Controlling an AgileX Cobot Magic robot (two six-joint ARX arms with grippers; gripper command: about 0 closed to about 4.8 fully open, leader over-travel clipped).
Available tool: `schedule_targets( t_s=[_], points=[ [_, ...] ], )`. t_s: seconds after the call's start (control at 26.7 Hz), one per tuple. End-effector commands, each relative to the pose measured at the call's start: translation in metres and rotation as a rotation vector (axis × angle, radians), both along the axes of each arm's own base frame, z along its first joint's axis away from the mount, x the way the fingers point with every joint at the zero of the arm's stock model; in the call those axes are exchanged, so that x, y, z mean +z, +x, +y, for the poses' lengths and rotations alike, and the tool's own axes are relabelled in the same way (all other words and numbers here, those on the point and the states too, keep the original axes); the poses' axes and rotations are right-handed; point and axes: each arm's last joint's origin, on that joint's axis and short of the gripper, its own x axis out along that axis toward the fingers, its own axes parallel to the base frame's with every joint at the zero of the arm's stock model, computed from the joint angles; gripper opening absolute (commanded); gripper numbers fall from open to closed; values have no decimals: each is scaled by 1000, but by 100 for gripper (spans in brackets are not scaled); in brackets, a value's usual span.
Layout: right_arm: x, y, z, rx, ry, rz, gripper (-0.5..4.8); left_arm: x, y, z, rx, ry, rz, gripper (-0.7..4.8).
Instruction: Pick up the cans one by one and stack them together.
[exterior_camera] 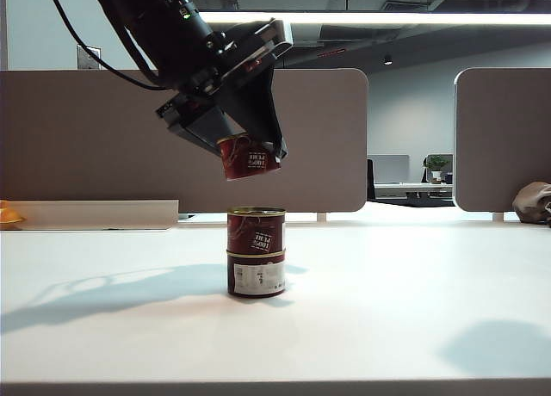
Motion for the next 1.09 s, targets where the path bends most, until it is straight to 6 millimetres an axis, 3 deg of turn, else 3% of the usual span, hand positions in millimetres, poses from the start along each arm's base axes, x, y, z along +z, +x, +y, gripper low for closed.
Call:
schedule_targets(
  t_s=[0.04,0.45,0.86,0.97,1.09],
  points=[
    [2,-1,-1,-5,15,-5,-6,-1,2,-2,-5,-10,-3,165],
    [2,-1,-2,-10,21,-2,-6,-24,4,-13,-18,44,73,165],
    [2,-1,-3,-10,22,-3,-6,-27,2,-10,-3,111,59,166],
    [2,-1,-3,-9,22,-3,-6,-27,2,-10,0,120,60,197],
    [2,-1,-3,-9,22,-3,-6,-25,3,-10,7,124,53,260]
  ],
)
